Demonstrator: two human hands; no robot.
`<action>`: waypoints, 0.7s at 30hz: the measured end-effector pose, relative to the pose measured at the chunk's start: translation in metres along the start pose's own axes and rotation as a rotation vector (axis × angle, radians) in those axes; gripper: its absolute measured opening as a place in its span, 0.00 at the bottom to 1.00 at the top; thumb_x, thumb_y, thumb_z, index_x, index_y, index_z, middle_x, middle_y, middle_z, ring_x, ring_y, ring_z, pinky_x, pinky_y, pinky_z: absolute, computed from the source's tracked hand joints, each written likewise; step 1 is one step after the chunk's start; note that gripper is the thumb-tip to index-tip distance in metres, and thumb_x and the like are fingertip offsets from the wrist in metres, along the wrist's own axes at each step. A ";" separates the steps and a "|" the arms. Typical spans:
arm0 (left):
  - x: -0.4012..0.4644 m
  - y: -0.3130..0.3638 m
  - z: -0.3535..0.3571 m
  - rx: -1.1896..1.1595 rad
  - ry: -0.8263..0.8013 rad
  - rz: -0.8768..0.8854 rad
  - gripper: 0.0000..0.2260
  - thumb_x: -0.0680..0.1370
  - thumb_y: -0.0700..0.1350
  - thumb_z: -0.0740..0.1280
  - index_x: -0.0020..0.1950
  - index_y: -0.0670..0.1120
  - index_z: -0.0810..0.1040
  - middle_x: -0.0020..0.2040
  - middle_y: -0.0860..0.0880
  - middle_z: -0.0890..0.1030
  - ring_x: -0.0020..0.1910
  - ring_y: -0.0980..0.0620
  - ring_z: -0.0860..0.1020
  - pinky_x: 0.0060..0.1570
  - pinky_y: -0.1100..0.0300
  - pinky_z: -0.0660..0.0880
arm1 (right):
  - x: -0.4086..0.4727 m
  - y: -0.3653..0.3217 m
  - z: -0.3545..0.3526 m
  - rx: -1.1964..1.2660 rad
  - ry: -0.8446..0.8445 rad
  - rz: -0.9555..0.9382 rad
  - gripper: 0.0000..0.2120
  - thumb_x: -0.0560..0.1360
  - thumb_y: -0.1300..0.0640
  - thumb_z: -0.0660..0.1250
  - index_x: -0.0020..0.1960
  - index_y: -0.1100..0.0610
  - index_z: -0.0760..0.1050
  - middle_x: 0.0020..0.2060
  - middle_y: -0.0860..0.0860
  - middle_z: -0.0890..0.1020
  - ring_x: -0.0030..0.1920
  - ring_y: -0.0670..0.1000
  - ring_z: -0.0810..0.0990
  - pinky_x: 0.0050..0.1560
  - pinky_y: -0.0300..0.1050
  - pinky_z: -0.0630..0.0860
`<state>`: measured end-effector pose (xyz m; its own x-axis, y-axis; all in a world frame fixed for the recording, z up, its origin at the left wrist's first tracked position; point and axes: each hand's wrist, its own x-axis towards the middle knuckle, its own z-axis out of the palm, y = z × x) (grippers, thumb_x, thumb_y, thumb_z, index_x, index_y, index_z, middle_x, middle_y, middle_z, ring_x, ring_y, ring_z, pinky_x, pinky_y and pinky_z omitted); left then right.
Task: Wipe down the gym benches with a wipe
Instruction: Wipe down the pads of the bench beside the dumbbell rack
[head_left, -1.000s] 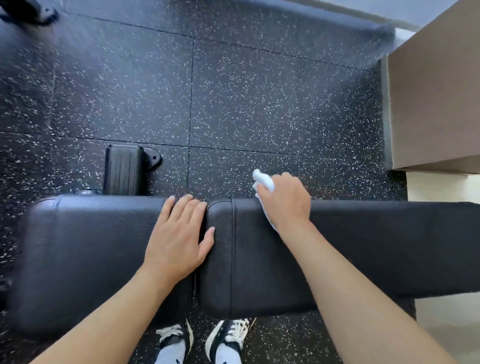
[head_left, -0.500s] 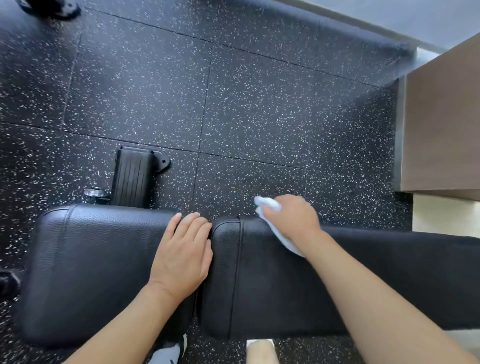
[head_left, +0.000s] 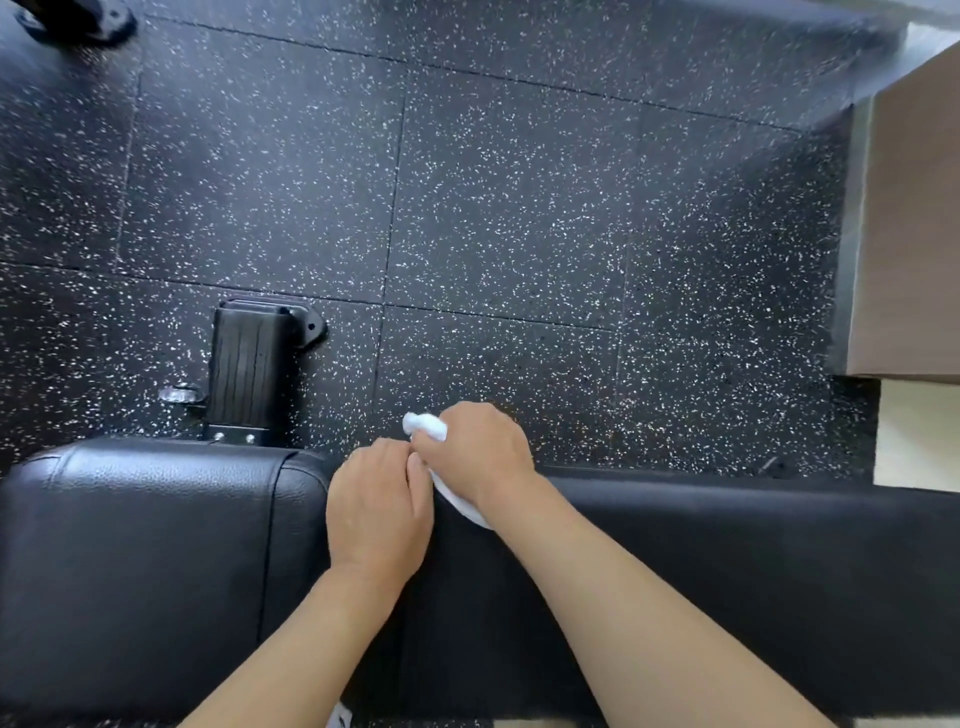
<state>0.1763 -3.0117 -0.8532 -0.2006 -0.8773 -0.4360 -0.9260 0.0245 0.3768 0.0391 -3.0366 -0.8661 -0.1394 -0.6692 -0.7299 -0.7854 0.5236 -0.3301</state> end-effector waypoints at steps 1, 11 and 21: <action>-0.001 0.000 0.000 0.017 -0.001 0.028 0.18 0.83 0.49 0.51 0.47 0.48 0.79 0.45 0.53 0.80 0.46 0.46 0.77 0.49 0.47 0.75 | -0.002 0.015 -0.007 0.006 -0.026 0.013 0.19 0.78 0.39 0.61 0.37 0.52 0.74 0.36 0.48 0.78 0.40 0.57 0.77 0.38 0.48 0.68; -0.006 0.030 0.040 0.208 0.213 0.310 0.14 0.80 0.48 0.60 0.55 0.50 0.85 0.54 0.55 0.85 0.53 0.49 0.80 0.57 0.50 0.70 | -0.050 0.224 -0.089 -0.049 0.124 0.296 0.21 0.74 0.35 0.61 0.34 0.49 0.77 0.32 0.46 0.79 0.35 0.49 0.78 0.35 0.46 0.69; -0.006 0.026 0.042 0.181 0.212 0.312 0.12 0.79 0.48 0.61 0.52 0.50 0.85 0.49 0.55 0.84 0.48 0.47 0.79 0.52 0.49 0.70 | -0.026 0.074 -0.026 -0.097 0.121 0.022 0.17 0.78 0.41 0.61 0.38 0.51 0.75 0.37 0.48 0.77 0.39 0.56 0.76 0.37 0.48 0.65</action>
<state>0.1399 -2.9856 -0.8751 -0.4277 -0.8932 -0.1385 -0.8763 0.3722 0.3058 -0.0314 -2.9940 -0.8559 -0.2244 -0.7197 -0.6571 -0.8353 0.4893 -0.2507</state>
